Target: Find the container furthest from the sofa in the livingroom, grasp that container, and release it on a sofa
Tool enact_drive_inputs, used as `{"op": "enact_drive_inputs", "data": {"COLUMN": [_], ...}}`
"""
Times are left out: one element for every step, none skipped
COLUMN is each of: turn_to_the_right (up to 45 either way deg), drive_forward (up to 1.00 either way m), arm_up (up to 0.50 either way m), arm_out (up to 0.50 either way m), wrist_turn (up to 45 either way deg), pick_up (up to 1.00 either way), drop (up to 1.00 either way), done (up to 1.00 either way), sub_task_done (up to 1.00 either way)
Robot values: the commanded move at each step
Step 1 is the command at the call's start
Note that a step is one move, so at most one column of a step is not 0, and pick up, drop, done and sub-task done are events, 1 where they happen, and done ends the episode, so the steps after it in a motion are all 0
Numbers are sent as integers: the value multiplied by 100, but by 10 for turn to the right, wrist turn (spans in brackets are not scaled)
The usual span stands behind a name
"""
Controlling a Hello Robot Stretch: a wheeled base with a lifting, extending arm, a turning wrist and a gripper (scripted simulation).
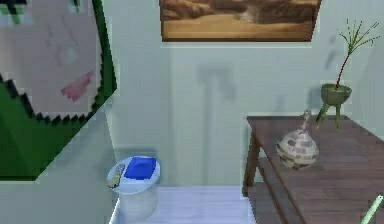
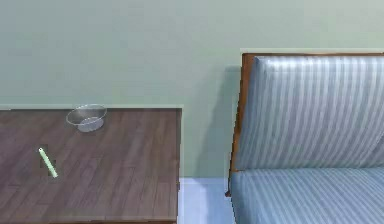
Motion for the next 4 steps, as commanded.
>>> {"op": "enact_drive_inputs", "data": {"turn_to_the_right": [450,-450,-450,-120], "drive_forward": [0,0,0,0], "arm_up": [0,0,0,0], "arm_out": [0,0,0,0], "wrist_turn": [0,0,0,0], "pick_up": [0,0,0,0], "drop": [0,0,0,0], "done": [0,0,0,0], "sub_task_done": [0,0,0,0]}}
